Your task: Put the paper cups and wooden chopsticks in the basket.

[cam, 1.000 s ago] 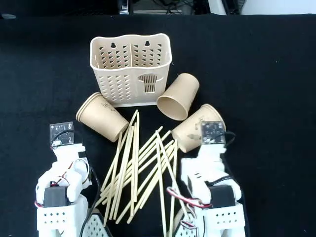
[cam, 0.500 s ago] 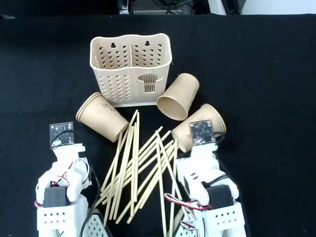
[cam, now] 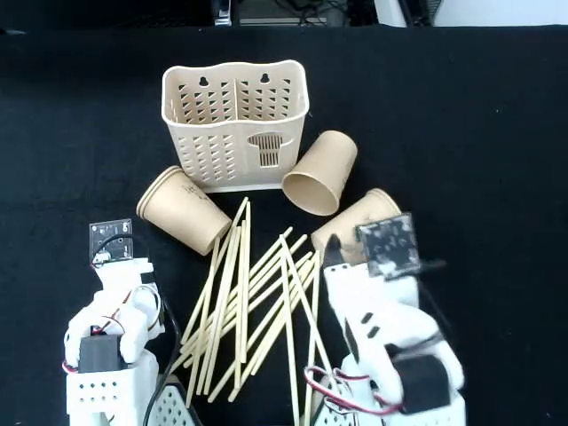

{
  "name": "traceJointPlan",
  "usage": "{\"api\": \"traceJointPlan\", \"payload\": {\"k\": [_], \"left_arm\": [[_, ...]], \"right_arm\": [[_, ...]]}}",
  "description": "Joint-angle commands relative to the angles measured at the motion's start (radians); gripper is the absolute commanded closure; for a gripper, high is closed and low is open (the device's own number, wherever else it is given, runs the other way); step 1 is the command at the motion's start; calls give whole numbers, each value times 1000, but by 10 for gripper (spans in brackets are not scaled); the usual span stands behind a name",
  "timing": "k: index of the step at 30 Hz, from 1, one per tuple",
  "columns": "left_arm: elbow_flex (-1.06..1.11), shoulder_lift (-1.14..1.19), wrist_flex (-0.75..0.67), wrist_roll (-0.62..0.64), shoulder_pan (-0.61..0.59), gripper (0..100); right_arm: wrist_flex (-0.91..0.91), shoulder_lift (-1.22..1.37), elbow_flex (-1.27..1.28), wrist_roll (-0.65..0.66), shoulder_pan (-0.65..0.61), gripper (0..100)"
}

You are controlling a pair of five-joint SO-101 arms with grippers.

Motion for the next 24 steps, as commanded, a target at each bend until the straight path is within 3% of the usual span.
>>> {"api": "traceJointPlan", "payload": {"k": [1, 7, 14, 19, 24], "left_arm": [[15, -3, 6, 0, -4, 970], [15, -3, 6, 0, -4, 970], [15, -3, 6, 0, -4, 970], [15, -3, 6, 0, -4, 970], [15, -3, 6, 0, -4, 970]], "right_arm": [[5, -67, -110, -34, 18, 753], [-80, 71, -222, -74, 183, 772], [-64, 527, -553, -72, 235, 770], [-60, 814, -619, -60, 384, 769], [-37, 1096, -625, 153, 373, 769]]}}
